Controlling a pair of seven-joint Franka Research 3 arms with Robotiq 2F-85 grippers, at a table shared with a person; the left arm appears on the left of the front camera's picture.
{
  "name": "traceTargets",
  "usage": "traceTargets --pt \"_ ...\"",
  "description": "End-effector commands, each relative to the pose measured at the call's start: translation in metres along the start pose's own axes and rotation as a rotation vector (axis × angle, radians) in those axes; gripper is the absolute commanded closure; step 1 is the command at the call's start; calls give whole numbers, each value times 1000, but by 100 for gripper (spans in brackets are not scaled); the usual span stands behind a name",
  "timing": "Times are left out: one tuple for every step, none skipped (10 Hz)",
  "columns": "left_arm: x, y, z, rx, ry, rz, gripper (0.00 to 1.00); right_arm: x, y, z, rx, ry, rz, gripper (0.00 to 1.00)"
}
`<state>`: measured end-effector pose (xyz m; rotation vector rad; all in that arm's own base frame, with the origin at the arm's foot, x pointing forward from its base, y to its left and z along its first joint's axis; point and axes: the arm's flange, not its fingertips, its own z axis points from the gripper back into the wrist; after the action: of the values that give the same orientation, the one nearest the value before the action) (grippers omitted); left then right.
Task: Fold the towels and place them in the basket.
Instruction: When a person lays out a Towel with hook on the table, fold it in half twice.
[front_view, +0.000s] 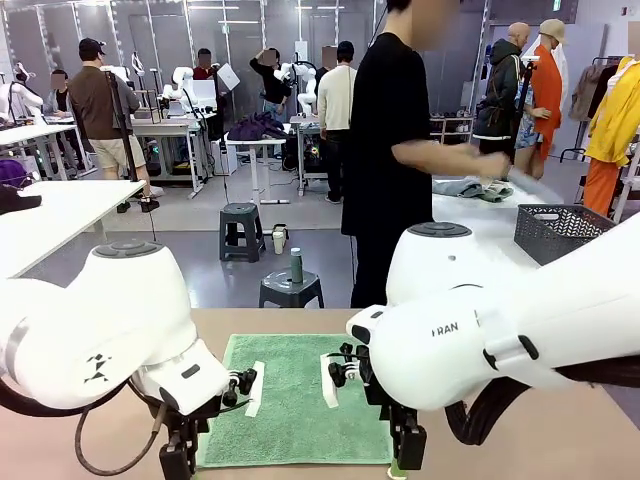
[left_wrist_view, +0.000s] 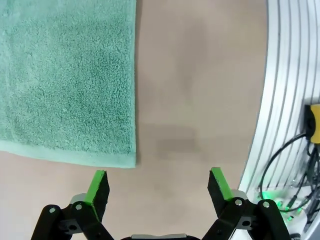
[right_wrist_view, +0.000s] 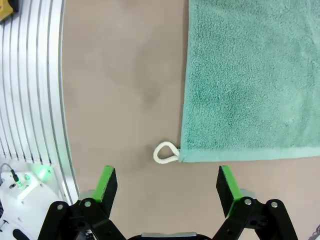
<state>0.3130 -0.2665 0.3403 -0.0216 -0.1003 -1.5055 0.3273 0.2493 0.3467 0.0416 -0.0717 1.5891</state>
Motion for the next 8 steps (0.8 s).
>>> traceTargets --pt "-50 -45 -30 52 -5 29 0 -25 39 -28 -48 37 -31 0" --pt "-53 -44 -35 48 4 29 0 -26 38 -31 -56 40 -30 0" --pt "-56 -43 -40 53 15 18 0 -27 35 -36 -63 52 -34 0" --pt "-58 -42 -43 55 21 13 0 -30 31 -40 -60 53 -35 0" --pt "-61 -41 -43 51 9 11 0 -31 29 -44 -60 58 -28 0" --pt "-63 -41 -44 49 -3 13 0 -32 27 -47 -51 57 -30 0" --pt "-65 -40 -45 52 -7 7 0 -32 26 -49 -55 53 -26 0" --pt "-65 -38 -46 51 -17 -1 0 -33 24 -52 -58 53 -31 0"
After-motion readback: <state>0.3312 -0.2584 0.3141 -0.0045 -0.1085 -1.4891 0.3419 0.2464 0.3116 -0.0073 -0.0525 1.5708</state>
